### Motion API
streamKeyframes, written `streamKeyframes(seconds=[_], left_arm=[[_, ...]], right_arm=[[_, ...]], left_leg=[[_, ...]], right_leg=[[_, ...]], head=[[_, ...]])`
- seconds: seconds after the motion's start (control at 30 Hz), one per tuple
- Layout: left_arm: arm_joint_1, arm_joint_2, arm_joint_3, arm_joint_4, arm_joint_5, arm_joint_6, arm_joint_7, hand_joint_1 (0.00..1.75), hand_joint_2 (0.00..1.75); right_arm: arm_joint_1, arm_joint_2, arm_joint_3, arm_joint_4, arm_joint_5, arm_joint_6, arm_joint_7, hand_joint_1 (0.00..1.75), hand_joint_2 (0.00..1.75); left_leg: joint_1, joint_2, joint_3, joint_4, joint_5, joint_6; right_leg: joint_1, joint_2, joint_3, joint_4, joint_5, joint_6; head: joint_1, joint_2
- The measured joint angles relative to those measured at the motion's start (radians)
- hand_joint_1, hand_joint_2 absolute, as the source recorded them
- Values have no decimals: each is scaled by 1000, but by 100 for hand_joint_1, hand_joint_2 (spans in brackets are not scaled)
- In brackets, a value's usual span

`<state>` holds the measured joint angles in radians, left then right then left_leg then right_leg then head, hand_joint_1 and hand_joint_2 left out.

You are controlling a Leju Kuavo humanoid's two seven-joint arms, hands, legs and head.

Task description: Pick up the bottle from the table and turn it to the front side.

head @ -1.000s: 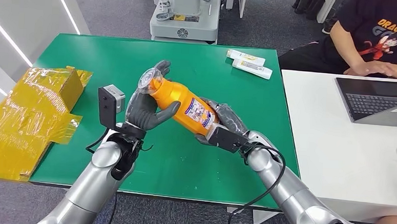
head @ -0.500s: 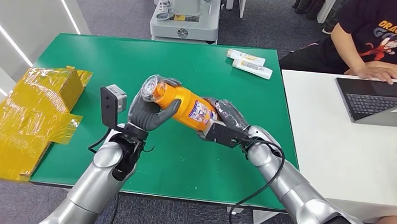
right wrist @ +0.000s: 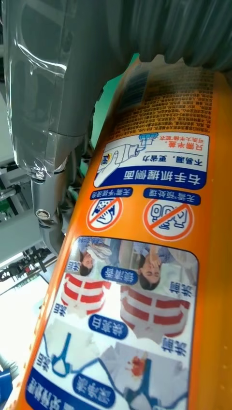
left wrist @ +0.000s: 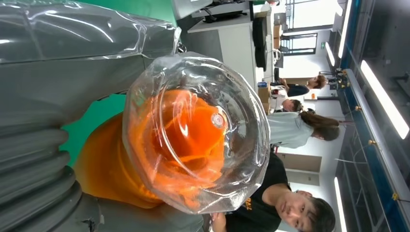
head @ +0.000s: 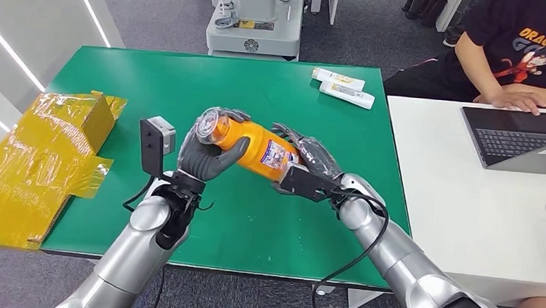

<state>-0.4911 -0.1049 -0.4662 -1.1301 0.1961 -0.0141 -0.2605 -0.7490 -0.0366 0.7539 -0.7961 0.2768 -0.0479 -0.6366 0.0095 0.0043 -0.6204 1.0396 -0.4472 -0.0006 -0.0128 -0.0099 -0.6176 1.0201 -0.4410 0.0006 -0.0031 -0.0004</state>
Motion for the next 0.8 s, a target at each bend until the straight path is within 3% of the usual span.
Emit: streamKeyframes(seconds=[0.5, 0.8], left_arm=[[15, -4, 0, 0, 3, 26, 6, 175, 175], [31, 0, 0, -1, -1, 56, -5, 175, 175]], right_arm=[[23, -3, -17, -14, 5, -34, 18, 0, 175], [97, -16, -46, -116, -12, -89, 33, 0, 175]], left_leg=[[0, 0, 0, 0, 0, 0], [0, 0, 0, 0, 0, 0]], right_leg=[[0, 0, 0, 0, 0, 0], [0, 0, 0, 0, 0, 0]], head=[[0, 0], [0, 0]])
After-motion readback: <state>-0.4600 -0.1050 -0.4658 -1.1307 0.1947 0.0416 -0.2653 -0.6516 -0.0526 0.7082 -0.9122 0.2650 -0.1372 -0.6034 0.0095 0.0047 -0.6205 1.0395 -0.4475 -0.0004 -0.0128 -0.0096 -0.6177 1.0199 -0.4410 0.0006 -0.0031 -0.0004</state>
